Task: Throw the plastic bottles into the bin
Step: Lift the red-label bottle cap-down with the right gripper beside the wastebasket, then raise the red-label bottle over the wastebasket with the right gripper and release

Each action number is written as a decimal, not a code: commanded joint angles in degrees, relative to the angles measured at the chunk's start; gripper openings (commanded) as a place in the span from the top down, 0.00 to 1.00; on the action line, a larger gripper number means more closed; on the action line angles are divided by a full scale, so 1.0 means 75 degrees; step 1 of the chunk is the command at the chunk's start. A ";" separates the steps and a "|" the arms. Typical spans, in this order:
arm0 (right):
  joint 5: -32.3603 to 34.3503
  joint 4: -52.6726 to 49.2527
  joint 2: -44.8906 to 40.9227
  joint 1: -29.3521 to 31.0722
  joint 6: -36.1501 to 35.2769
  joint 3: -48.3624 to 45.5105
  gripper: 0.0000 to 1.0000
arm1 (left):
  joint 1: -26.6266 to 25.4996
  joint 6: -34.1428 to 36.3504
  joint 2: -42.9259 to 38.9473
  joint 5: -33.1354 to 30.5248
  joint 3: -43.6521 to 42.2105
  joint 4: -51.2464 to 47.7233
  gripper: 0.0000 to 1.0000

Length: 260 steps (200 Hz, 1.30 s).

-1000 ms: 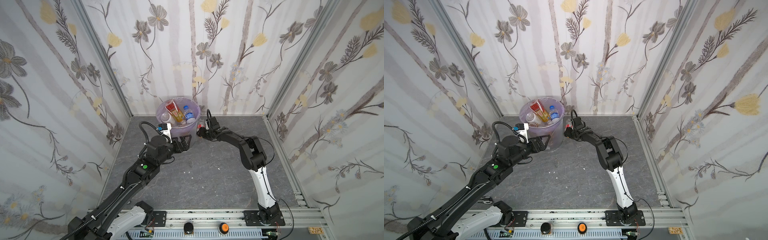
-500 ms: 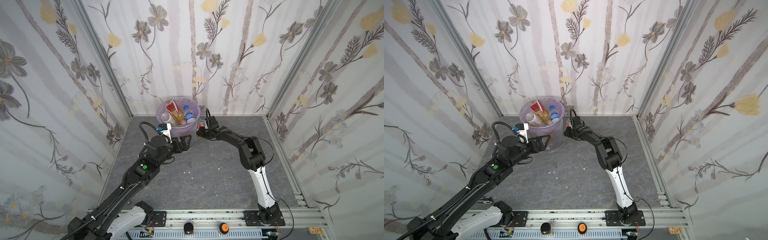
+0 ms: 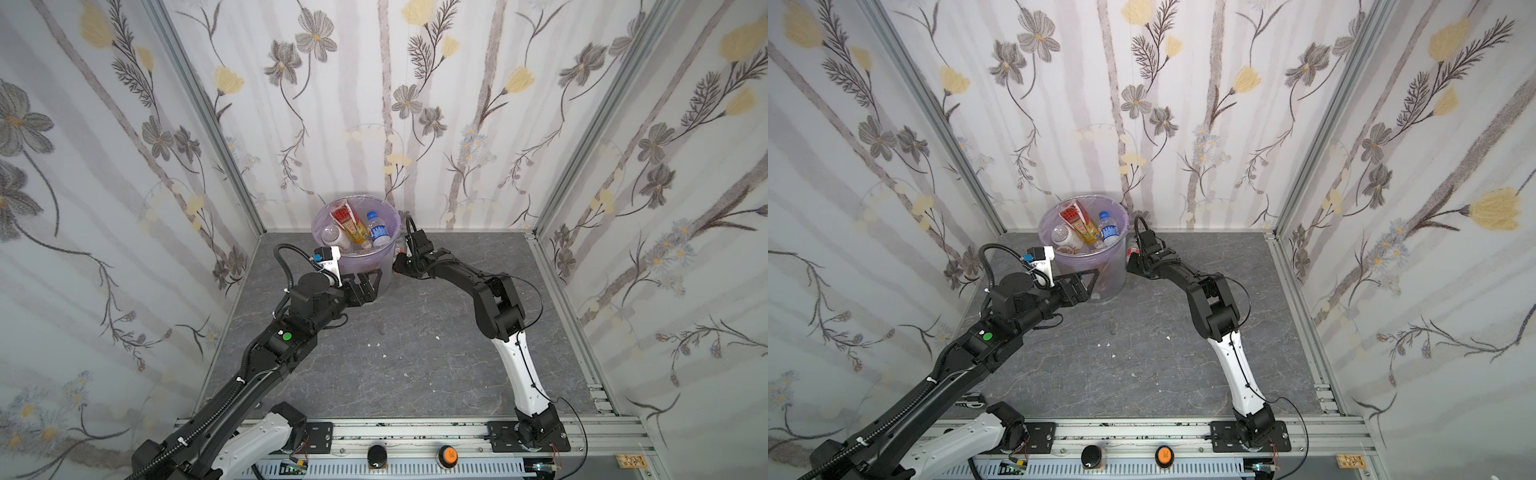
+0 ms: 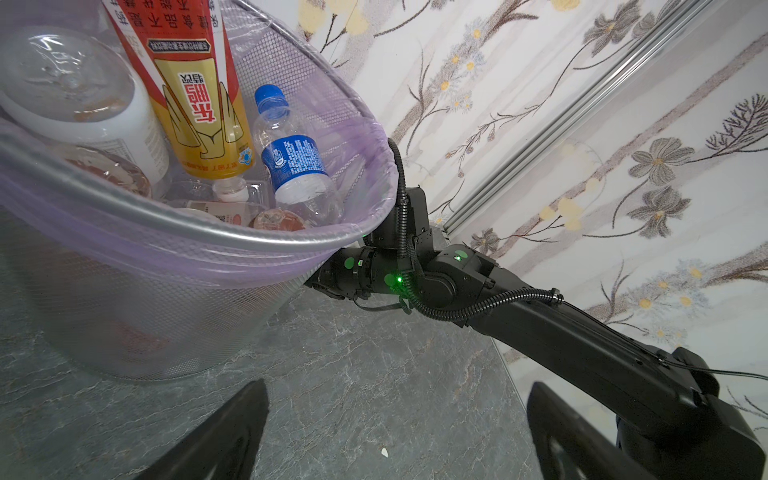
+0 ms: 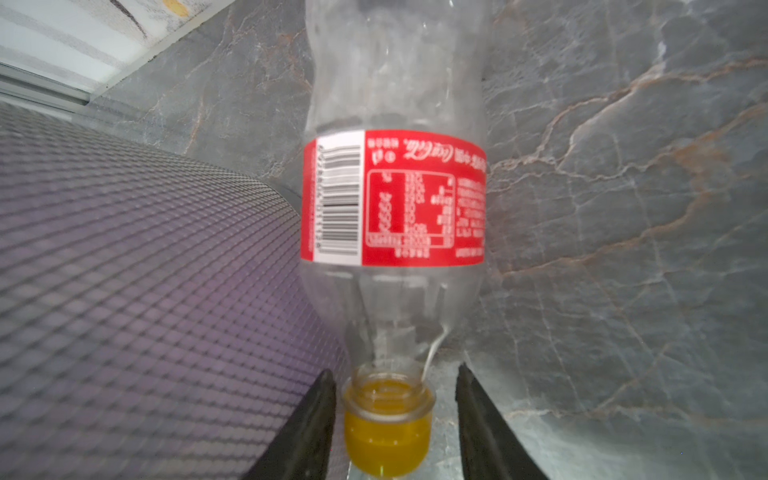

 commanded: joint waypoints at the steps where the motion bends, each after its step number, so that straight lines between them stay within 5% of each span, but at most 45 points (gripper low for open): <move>1: 0.0030 -0.0300 0.0142 0.0016 -0.0087 0.0280 0.55 | 0.0013 0.0103 -0.0075 -0.0117 0.0024 0.0319 0.00; 128: -0.0277 -0.0801 0.0454 -0.0022 -0.0125 0.0883 0.62 | 0.0011 0.0343 -0.0412 -0.0284 -0.0087 0.0319 0.00; 189: -0.0605 -0.0750 0.0456 -0.0075 -0.0090 0.0852 0.74 | 0.0008 0.0378 -0.0491 -0.0348 -0.0129 0.0307 0.00; 260: -0.0840 -0.0027 -0.0970 -0.0306 -0.0185 -0.0500 0.76 | 0.0014 0.0268 -0.0198 -0.0241 0.0097 0.0319 0.00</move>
